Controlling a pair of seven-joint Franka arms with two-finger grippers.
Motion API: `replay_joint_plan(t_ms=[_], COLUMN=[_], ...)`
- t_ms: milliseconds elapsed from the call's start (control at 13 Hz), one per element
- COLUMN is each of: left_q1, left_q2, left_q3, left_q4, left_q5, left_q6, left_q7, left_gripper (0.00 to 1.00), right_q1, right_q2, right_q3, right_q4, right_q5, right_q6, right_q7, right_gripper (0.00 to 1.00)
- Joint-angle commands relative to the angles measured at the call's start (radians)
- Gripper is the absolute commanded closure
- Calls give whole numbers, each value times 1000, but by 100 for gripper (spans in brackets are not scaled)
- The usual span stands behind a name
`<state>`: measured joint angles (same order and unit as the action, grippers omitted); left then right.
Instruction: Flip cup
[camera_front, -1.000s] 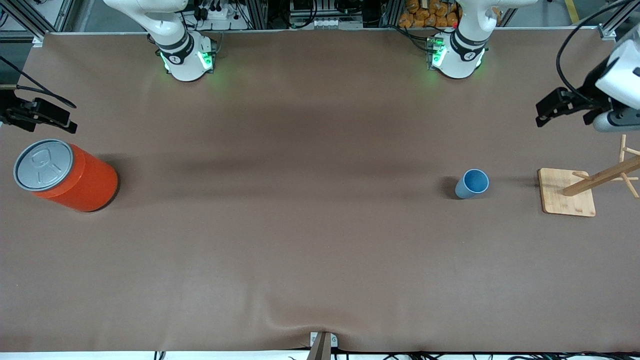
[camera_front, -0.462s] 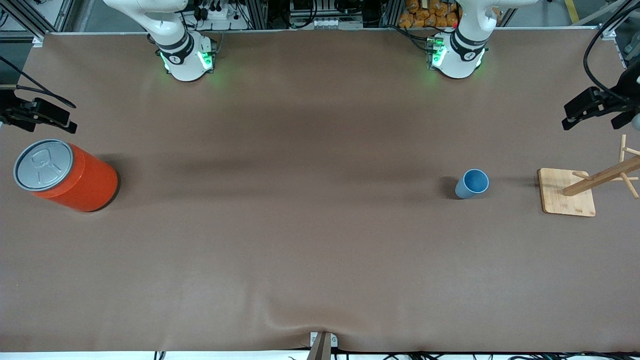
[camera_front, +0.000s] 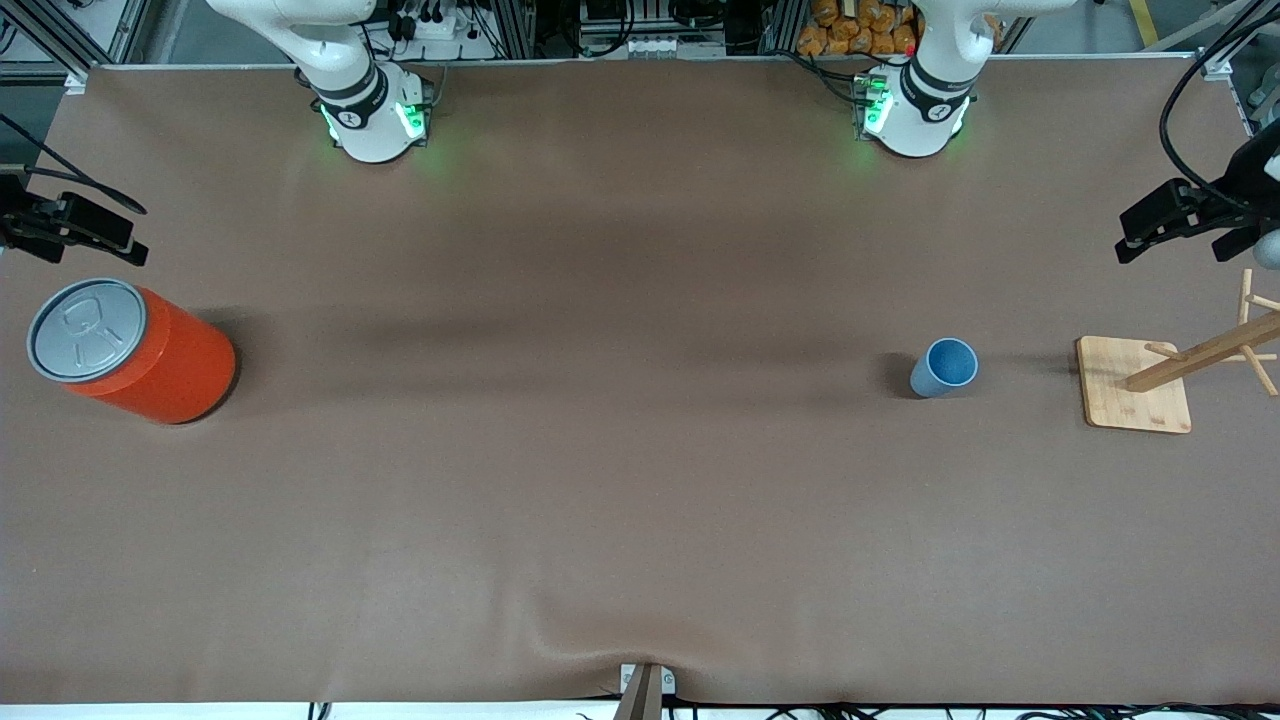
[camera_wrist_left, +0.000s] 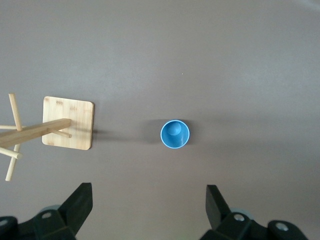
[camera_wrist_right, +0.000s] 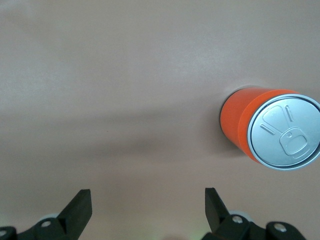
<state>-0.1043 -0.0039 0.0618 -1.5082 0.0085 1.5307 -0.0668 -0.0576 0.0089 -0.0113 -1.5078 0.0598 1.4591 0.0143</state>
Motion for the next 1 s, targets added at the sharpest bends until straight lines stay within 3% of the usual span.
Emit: replay_joint_plan(t_ms=[0,385,923], left_q1=[-3,9,14], left_q2=[-1,5,4], left_q3=[4,-31,-30], left_q4=[14,20,20], left_q5=[-12,-1,-15], left_q6=[-15,-15,-17], left_q7=[-11,-16,-8], left_gripper=[0,0,0], right_q1=[-11,-5,-7], right_q2=[0,0,0], right_q3=[10,14,14], right_q4=[17,18,18], right_q5=[-9,-40,-38], right_q6=[-17,-29,-29], right_q7=[-13,-11,-10], right_gripper=[0,0,0])
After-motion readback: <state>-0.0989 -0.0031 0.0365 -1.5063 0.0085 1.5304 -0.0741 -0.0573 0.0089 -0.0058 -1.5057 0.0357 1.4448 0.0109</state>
